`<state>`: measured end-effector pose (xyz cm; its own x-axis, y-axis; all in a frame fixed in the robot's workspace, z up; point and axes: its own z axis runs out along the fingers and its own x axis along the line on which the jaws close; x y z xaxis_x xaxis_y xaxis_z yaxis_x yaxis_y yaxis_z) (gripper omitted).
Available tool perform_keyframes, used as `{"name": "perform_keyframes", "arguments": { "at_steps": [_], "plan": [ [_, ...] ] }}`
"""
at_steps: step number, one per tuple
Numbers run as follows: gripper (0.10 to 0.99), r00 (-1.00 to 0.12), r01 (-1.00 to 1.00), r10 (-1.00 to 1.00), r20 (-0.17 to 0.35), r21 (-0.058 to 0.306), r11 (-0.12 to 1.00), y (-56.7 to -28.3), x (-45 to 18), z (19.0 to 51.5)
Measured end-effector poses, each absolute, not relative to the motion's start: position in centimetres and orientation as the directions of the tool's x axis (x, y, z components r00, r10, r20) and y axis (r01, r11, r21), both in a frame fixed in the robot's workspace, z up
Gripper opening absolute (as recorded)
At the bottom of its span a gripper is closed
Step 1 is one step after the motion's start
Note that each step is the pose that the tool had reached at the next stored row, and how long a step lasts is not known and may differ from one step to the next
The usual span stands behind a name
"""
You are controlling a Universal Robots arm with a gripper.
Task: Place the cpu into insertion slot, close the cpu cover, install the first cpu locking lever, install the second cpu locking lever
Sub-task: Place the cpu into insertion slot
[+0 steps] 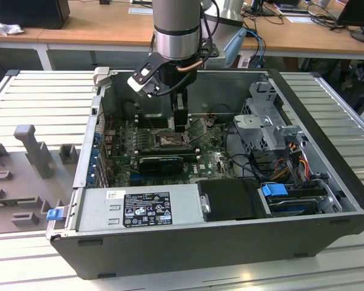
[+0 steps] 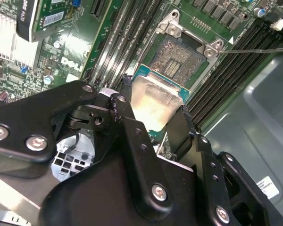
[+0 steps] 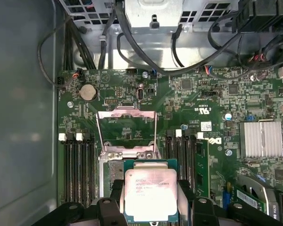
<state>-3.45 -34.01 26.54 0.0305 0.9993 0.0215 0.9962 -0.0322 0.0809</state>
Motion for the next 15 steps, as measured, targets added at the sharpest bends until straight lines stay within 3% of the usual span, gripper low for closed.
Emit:
{"name": "perform_keyframes", "arguments": {
  "at_steps": [15],
  "plan": [
    [0.533,0.031,0.997,0.999,0.024,0.076,-0.033,-34.0,-3.7,24.7]
  ]
}}
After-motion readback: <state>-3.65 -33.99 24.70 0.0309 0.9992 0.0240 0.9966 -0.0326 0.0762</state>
